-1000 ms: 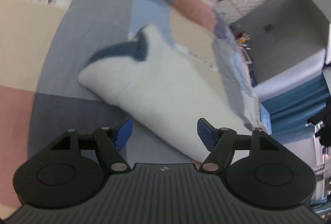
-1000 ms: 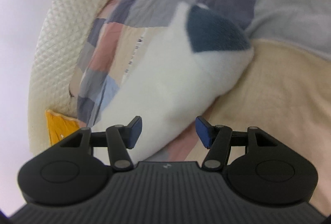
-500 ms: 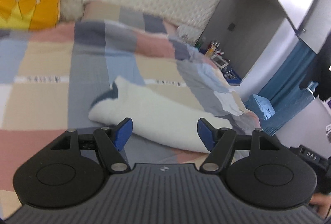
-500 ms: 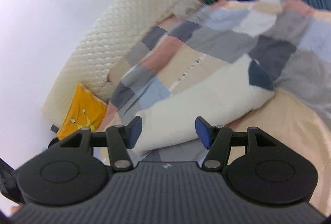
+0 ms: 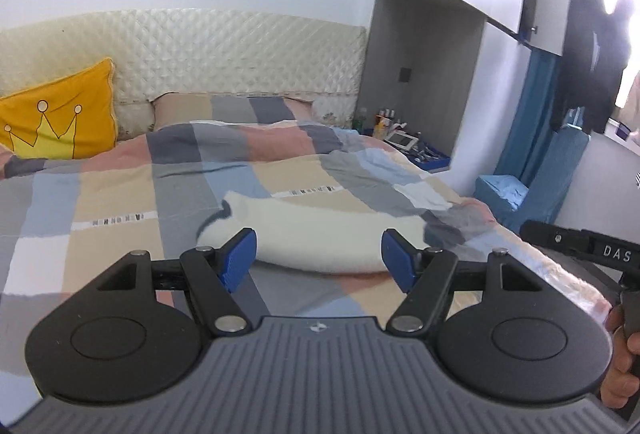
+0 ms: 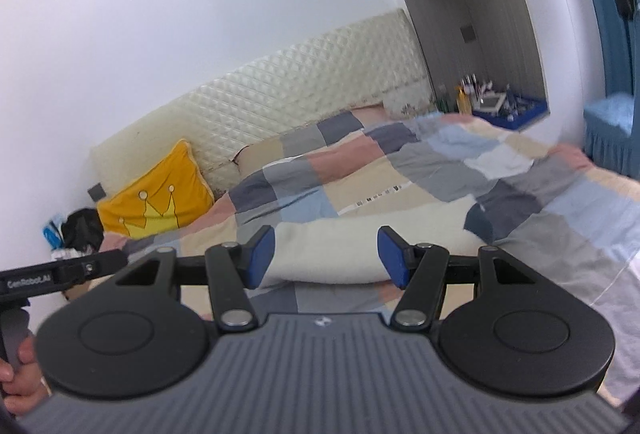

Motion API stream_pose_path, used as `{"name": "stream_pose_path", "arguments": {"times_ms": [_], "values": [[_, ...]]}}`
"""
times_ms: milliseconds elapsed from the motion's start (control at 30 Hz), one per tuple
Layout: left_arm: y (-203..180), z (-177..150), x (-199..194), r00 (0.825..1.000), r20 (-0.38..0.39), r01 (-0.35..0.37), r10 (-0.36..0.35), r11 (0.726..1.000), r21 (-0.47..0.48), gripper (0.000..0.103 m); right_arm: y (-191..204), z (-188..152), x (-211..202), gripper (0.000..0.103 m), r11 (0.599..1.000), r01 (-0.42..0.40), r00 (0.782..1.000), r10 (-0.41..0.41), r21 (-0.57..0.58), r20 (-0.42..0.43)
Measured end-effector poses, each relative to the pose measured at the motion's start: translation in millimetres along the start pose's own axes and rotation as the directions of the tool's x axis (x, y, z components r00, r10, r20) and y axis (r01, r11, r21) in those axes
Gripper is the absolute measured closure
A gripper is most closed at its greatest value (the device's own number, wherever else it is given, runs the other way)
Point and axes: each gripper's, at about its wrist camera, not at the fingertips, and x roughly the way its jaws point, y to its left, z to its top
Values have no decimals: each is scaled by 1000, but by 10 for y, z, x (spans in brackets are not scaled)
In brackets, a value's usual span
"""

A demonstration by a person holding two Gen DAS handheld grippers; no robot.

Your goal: Fold large clothes

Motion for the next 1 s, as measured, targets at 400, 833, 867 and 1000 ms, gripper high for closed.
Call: {"name": "stream_pose_path", "arguments": {"times_ms": [400, 833, 867, 1000], "values": [[-167, -914, -445, 998, 69, -5, -1, 996, 88, 29, 105, -796, -621, 42, 993, 27, 999, -22, -113, 44], [-160, -1407, -647, 994, 102, 24, -31, 997, 67, 29, 321, -1302, -614, 43, 979, 89, 996, -84, -182, 36], [-142, -1439, -645, 994, 100, 27, -33, 998, 62, 29, 307, -1328, -617, 43, 981, 95, 995, -91, -172, 29], [-93, -1501, -628, 996, 89, 19, -24, 998, 63, 29, 275, -1407, -666, 43, 978, 126, 992, -123, -167, 30]]}}
